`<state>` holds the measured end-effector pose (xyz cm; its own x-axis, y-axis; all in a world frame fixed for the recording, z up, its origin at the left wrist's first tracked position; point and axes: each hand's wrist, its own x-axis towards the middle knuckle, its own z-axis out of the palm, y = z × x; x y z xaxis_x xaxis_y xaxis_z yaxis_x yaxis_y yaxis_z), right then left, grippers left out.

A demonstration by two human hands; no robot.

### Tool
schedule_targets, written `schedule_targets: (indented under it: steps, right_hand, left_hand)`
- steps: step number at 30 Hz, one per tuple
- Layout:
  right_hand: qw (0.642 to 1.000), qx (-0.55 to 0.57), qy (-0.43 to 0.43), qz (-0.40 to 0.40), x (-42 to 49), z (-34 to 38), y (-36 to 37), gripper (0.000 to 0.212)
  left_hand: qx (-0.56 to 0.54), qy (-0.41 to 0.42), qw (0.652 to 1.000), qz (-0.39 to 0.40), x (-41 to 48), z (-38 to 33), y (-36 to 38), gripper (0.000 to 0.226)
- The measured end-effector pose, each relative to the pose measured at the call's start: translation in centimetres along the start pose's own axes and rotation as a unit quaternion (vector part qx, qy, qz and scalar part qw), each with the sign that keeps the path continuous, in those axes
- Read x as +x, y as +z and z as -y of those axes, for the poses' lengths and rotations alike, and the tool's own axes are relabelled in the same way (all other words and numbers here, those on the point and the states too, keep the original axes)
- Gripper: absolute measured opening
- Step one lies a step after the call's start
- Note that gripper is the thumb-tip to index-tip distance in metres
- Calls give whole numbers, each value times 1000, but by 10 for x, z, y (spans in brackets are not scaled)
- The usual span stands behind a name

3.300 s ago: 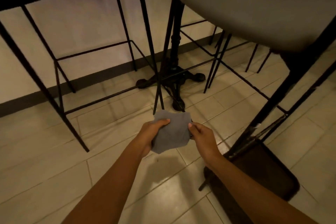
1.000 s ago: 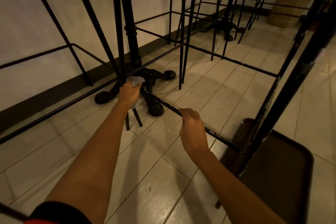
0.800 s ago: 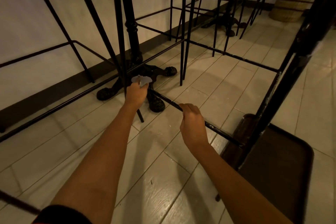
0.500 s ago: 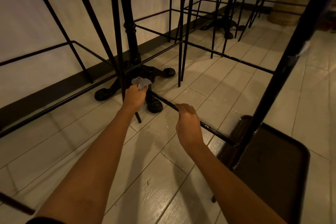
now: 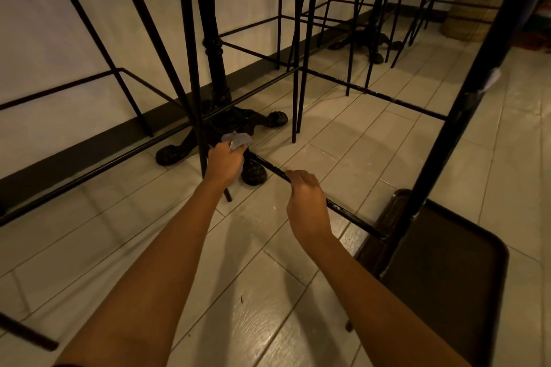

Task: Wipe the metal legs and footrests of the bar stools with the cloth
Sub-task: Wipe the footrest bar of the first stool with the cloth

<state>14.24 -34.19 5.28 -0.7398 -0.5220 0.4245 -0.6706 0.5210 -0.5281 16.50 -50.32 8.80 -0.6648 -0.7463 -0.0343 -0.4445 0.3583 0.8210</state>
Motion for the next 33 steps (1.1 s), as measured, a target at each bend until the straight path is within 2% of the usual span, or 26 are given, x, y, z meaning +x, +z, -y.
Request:
schedule_targets:
  steps: [5,13,20,24,30,33]
  right_hand:
    - [1000,5,5,7,0,-1,0,44]
    - [1000,5,6,16,0,0,-3,44]
    - [1000,0,8,19,0,2,-4,44]
    - [1000,-2,9,19,0,2,-2,46]
    - [999,3,17,36,0,3,-6,47]
    - [999,3,15,38,0,3,-8,47]
  left_hand:
    - [-65,-6,998,2,-13,-6,10,35]
    - [-25,28,998,57,-25,-9,6,30]
    - [-29,23,999,26,-25,-14,14,29]
    - [-23,25,999,42,-37,-13,23,32]
    - [6,73,995,72,-48,-14,29,27]
    - [0,73,995,62,-43,-15,28,27]
